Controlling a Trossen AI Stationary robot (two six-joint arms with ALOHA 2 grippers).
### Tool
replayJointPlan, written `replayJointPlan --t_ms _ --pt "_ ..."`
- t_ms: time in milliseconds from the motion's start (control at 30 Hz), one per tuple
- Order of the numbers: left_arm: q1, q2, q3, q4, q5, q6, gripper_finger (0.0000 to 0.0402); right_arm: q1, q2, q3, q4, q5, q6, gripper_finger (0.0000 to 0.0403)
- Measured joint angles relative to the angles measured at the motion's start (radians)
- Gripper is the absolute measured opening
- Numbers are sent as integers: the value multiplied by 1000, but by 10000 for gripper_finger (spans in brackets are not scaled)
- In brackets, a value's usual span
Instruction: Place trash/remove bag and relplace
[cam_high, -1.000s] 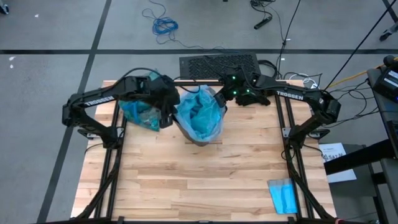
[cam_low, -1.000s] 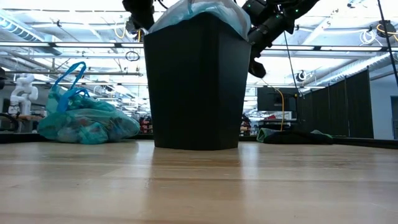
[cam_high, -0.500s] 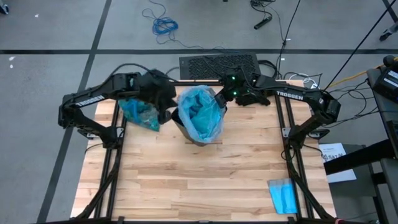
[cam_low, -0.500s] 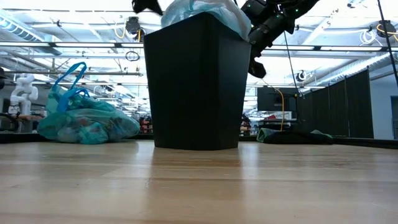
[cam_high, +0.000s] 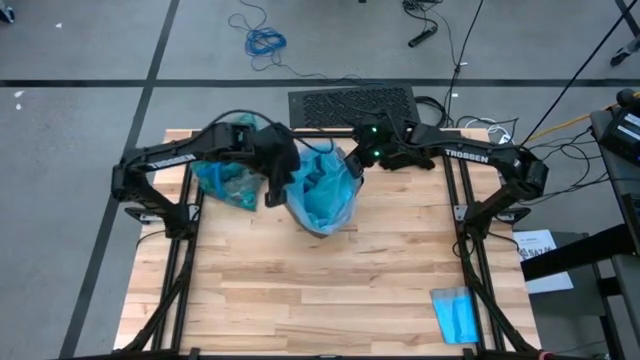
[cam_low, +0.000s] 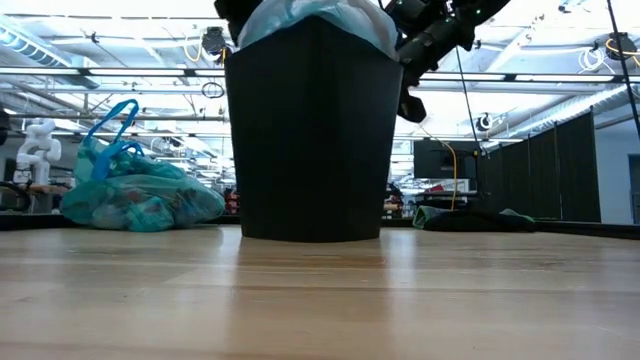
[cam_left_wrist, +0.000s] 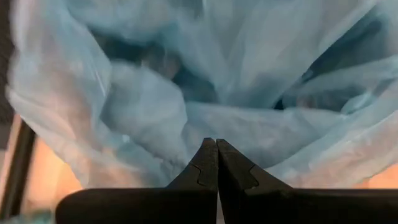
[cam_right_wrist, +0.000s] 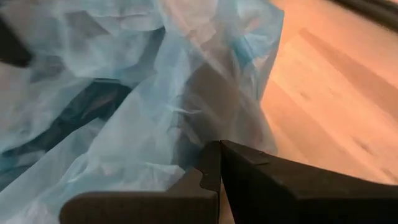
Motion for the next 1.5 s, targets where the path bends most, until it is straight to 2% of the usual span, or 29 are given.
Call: replayJointPlan --t_ms 433,600,933,1200,1300,1500 --pt "-9 -81 1 -82 6 -74 0 34 -87 0 -36 -101 52 0" --pt "-38 -85 0 -129 0 -120 0 51 -87 0 -43 -101 51 0" --pt "-78 -87 -16 -198 -81 -193 0 87 -87 0 -61 -101 44 0" --pt "-123 -88 -16 -205 -108 -264 0 113 -87 0 -75 -103 44 0" --pt "-145 -89 -16 -234 -144 -300 0 119 -87 0 -86 -104 44 0" --pt "-178 -118 -17 -293 -283 -415 0 125 -87 0 -90 -104 36 0"
